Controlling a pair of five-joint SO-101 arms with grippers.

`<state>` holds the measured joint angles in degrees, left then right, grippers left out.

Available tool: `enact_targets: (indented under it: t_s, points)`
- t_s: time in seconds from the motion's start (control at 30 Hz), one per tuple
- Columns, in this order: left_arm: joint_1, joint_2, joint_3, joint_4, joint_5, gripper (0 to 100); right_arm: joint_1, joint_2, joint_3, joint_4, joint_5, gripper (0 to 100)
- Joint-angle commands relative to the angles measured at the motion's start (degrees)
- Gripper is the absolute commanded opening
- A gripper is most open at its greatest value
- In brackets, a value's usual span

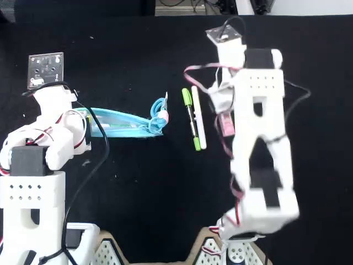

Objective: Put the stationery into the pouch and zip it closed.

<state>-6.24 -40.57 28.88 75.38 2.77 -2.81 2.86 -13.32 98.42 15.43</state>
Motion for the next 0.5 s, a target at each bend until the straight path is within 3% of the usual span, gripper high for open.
enact_targets:
  t_s: [0.0,0.3,0.47]
  points:
    - [0.04,0.62,3.47,-0.35,0.18,3,-3.96,-15.08,7.96,-3.08,-0.62,1.0]
    - [0.04,0.62,3.47,-0.35,0.18,3,-13.19,-42.15,24.48,-10.90,-5.98,1.1]
    - [0.04,0.62,3.47,-0.35,0.18,3,-23.74,-56.92,27.47,-13.45,-5.98,1.1]
